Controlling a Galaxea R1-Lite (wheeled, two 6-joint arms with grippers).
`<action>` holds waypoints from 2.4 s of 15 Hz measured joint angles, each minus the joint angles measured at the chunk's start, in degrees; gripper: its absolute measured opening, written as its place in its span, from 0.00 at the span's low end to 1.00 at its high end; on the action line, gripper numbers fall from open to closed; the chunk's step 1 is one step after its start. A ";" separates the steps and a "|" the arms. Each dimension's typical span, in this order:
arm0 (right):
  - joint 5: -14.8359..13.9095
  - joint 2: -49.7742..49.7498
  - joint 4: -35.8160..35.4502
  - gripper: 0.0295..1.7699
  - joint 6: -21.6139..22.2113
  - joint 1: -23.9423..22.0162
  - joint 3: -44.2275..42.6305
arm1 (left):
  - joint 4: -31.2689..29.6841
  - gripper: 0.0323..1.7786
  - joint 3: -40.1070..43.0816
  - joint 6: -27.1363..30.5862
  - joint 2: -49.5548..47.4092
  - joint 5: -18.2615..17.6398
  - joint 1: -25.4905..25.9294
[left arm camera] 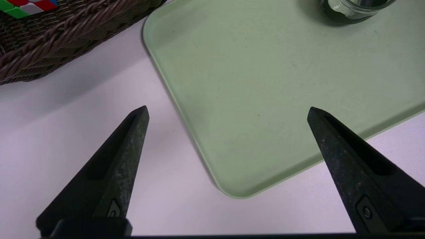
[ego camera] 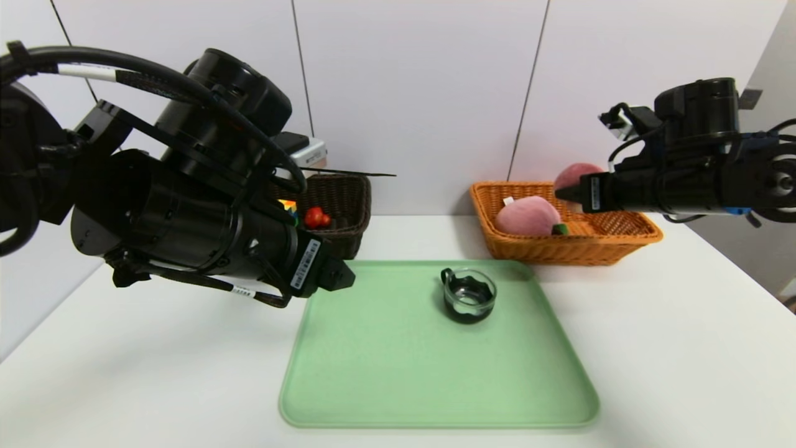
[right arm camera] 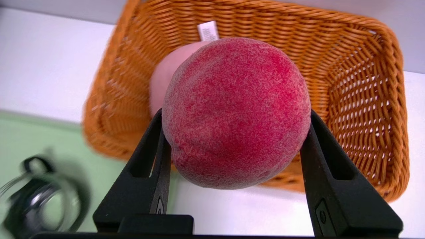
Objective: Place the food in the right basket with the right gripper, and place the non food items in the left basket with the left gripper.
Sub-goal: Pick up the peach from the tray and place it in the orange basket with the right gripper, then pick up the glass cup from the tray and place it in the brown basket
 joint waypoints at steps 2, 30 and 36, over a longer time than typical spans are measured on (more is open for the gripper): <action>-0.90 3.75 -0.96 0.60 -0.07 -1.93 -2.43 | 0.00 0.95 0.07 -0.09 0.00 0.00 0.06; 0.11 -0.20 16.58 0.93 0.34 -6.67 -11.47 | -5.27 0.95 0.51 -0.96 -0.22 -0.40 -0.38; 4.90 -14.03 32.21 0.95 4.63 -5.85 -10.25 | -5.05 0.95 -4.45 -5.35 6.06 1.08 -5.34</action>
